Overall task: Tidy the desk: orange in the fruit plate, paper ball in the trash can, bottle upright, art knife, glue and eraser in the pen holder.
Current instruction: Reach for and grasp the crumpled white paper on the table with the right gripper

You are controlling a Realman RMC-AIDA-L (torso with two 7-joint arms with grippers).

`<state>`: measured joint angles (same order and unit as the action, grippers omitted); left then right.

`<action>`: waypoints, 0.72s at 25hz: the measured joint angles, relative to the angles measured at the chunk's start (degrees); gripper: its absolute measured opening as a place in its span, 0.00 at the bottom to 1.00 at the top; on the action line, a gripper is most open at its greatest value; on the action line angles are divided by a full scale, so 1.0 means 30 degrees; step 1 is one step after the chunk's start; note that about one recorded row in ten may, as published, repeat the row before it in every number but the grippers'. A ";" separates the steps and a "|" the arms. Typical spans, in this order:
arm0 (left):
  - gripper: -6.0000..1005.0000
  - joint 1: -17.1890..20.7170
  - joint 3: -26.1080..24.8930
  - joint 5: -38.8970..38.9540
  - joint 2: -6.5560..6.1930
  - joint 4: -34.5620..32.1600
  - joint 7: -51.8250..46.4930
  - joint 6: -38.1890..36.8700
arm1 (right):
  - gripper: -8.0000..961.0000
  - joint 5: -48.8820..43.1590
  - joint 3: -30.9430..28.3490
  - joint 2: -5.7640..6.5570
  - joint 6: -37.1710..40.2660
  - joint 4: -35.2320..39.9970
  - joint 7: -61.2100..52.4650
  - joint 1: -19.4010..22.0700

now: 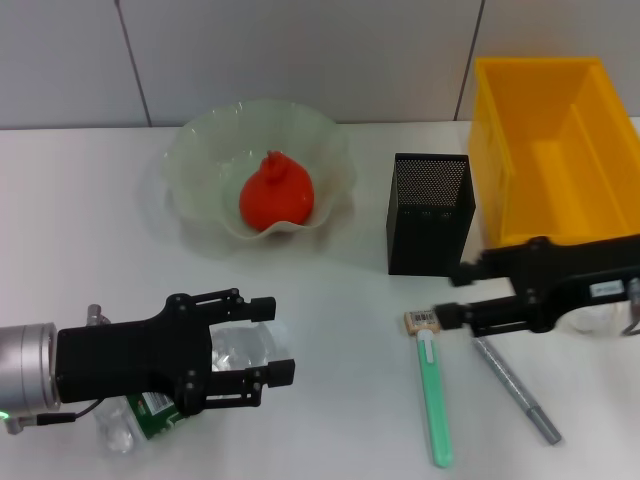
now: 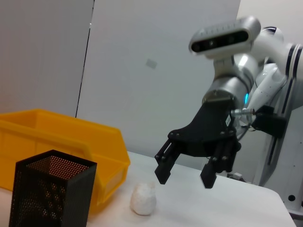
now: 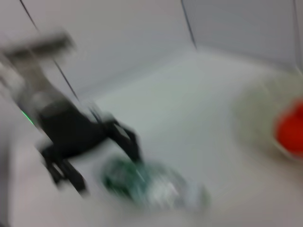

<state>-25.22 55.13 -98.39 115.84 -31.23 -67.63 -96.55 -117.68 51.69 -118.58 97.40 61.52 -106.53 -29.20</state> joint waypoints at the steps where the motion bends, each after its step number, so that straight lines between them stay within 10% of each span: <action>1: 0.77 0.0000 0.0000 0.0000 0.0000 0.0000 0.0000 0.0000 | 0.73 -0.1396 0.0373 0.0031 0.0338 0.1639 -0.1576 -0.0056; 7: 0.77 -0.0302 0.0015 -0.0001 0.0052 -0.0003 0.0030 0.0332 | 0.73 -0.7559 0.0452 0.0424 0.4004 0.6384 -0.5715 -0.1762; 18: 0.77 -0.0414 -0.0122 0.0006 0.0060 -0.0018 -0.0175 0.0646 | 0.73 -1.4372 0.1082 0.0416 0.4244 0.7610 -0.6053 -0.2765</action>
<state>-26.46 54.76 -98.37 116.02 -31.28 -68.16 -94.61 -160.80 54.94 -117.33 110.13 84.35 -124.69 -37.49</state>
